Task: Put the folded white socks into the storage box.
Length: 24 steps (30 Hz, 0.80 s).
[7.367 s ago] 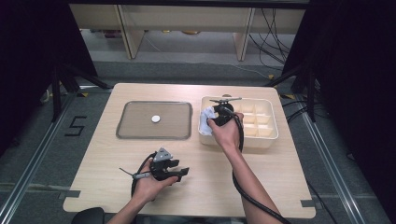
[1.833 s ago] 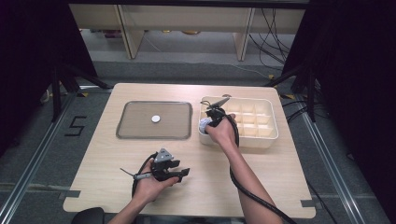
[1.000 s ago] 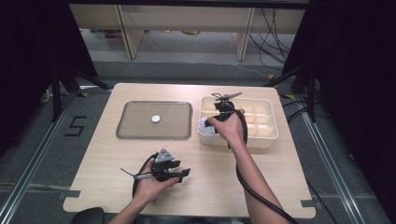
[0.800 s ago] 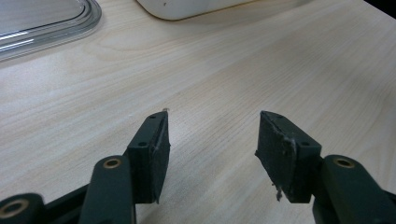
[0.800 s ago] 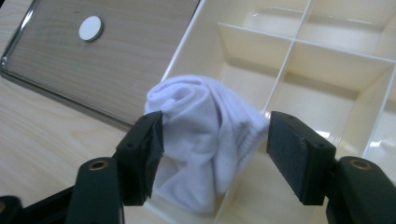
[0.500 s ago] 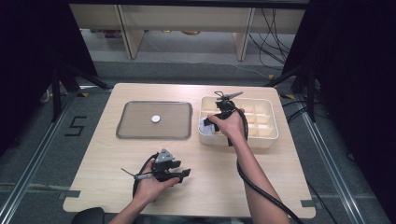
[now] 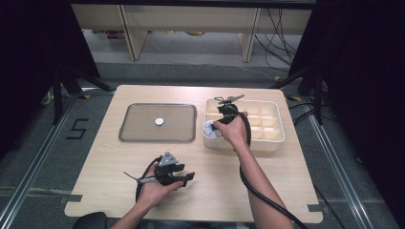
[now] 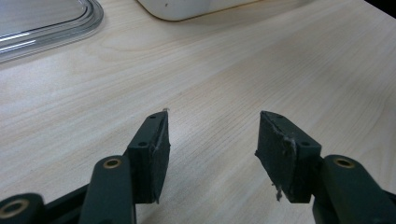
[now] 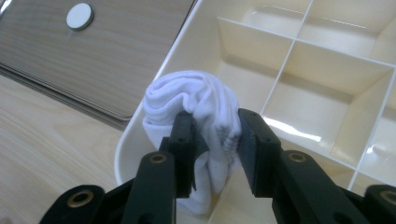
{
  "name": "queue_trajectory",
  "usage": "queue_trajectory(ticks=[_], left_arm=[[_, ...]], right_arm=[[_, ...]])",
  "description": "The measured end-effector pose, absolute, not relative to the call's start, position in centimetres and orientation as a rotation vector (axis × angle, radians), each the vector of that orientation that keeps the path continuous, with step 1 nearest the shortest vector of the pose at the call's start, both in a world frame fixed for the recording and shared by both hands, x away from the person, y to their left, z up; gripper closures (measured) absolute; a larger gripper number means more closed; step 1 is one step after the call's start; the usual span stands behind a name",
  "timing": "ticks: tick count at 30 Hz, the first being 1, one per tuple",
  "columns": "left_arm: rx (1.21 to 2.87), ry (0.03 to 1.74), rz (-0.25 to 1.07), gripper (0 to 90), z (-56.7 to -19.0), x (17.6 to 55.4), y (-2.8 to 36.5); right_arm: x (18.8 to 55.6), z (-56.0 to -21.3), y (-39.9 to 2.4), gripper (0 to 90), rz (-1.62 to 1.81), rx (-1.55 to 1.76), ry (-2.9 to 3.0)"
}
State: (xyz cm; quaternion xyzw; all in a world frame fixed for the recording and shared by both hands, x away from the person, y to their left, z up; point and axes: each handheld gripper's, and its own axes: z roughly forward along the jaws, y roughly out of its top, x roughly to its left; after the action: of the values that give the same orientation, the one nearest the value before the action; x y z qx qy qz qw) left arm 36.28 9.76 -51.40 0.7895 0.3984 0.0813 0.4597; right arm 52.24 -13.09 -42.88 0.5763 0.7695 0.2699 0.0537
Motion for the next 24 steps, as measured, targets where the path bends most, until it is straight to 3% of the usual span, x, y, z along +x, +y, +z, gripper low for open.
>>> queue_trajectory(ticks=[24], left_arm=[[1.970, 0.964, 0.195, 43.5, -51.4, 36.3, 9.8]], right_arm=[[51.4, -43.4, -11.4, 74.5, 0.649, 1.648, 2.344]])
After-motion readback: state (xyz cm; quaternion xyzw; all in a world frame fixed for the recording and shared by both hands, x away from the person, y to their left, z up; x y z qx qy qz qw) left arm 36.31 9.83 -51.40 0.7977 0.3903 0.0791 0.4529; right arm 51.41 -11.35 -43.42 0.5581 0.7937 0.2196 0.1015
